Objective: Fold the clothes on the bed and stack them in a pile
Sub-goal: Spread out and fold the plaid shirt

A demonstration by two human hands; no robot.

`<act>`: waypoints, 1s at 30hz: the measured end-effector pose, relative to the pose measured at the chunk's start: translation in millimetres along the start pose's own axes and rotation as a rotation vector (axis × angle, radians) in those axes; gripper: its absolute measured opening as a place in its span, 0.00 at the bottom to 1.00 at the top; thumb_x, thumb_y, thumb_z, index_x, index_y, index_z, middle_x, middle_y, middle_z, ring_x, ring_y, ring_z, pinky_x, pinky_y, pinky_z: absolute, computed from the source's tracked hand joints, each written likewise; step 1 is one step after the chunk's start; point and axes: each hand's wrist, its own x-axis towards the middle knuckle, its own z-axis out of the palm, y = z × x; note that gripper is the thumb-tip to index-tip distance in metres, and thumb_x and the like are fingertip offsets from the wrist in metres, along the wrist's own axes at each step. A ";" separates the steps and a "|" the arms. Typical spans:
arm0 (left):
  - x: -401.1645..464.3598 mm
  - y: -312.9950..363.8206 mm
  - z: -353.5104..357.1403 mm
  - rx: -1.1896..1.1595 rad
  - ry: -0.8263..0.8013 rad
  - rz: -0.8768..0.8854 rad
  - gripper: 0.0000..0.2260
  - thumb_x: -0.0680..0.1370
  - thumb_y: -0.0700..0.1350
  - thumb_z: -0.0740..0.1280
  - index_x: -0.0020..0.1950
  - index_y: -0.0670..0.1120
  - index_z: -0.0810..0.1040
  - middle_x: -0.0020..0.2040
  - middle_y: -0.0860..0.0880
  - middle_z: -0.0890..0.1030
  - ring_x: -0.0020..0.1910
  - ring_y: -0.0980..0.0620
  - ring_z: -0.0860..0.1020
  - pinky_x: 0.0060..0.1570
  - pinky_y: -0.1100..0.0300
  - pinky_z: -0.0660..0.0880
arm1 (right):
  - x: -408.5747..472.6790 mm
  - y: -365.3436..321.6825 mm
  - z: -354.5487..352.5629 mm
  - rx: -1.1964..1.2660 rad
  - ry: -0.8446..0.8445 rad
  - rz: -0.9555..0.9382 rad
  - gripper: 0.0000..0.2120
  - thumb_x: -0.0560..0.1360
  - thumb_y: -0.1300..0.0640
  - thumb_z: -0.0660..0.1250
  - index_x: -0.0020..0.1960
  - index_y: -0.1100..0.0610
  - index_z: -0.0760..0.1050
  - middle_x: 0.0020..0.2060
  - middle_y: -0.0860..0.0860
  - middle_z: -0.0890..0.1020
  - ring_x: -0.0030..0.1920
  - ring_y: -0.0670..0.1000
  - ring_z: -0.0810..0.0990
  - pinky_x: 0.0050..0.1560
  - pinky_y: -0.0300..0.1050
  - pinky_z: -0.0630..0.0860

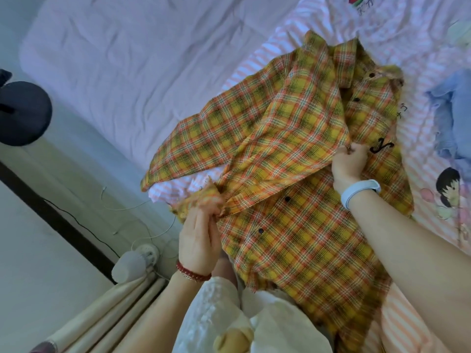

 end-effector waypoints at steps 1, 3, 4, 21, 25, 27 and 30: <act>-0.9 -0.2 0.6 0.077 -0.046 0.034 0.09 0.75 0.35 0.55 0.46 0.42 0.74 0.38 0.43 0.77 0.36 0.50 0.73 0.33 0.61 0.71 | 0.8 -0.3 -0.6 0.002 -0.002 -0.002 0.17 0.82 0.58 0.53 0.69 0.58 0.61 0.65 0.54 0.68 0.61 0.53 0.70 0.57 0.42 0.65; -8.4 -4.5 3.7 0.263 -0.161 0.108 0.09 0.73 0.35 0.60 0.42 0.41 0.79 0.36 0.46 0.78 0.29 0.50 0.74 0.23 0.61 0.69 | 1.2 0.2 -2.1 0.000 0.014 -0.050 0.15 0.82 0.59 0.53 0.68 0.58 0.62 0.59 0.53 0.71 0.55 0.51 0.72 0.56 0.41 0.67; -14.1 -7.3 6.6 0.350 -0.265 0.129 0.07 0.71 0.35 0.63 0.41 0.43 0.80 0.36 0.47 0.78 0.26 0.50 0.75 0.19 0.62 0.68 | 1.4 1.3 -2.9 -0.015 0.021 -0.085 0.15 0.81 0.59 0.53 0.67 0.58 0.63 0.56 0.53 0.71 0.52 0.50 0.72 0.54 0.41 0.69; 88.0 -10.4 79.2 0.328 -0.662 -0.037 0.15 0.80 0.43 0.57 0.66 0.44 0.72 0.63 0.43 0.71 0.61 0.43 0.69 0.59 0.48 0.70 | 38.2 -24.8 0.6 0.254 -0.163 0.184 0.13 0.80 0.58 0.57 0.62 0.50 0.70 0.46 0.48 0.73 0.39 0.46 0.70 0.41 0.41 0.70; 141.7 6.2 105.6 0.373 -0.617 0.012 0.16 0.80 0.46 0.57 0.68 0.47 0.69 0.70 0.45 0.65 0.67 0.44 0.64 0.63 0.47 0.66 | 60.6 -53.9 5.0 0.357 -0.161 0.246 0.09 0.79 0.58 0.55 0.46 0.50 0.74 0.45 0.48 0.77 0.42 0.48 0.76 0.41 0.43 0.76; 172.5 15.5 120.4 0.336 -0.604 0.032 0.17 0.79 0.46 0.58 0.68 0.47 0.69 0.70 0.45 0.65 0.68 0.43 0.63 0.64 0.45 0.66 | 75.6 -64.7 7.4 0.399 -0.177 0.339 0.15 0.79 0.56 0.58 0.63 0.60 0.72 0.58 0.57 0.78 0.56 0.57 0.78 0.58 0.54 0.75; 228.3 28.8 148.1 0.300 -0.587 0.104 0.17 0.79 0.45 0.59 0.67 0.45 0.70 0.69 0.44 0.67 0.66 0.42 0.65 0.63 0.45 0.67 | 99.5 -81.5 11.6 0.308 -0.221 0.378 0.16 0.77 0.54 0.63 0.62 0.61 0.72 0.58 0.58 0.78 0.56 0.58 0.78 0.59 0.55 0.75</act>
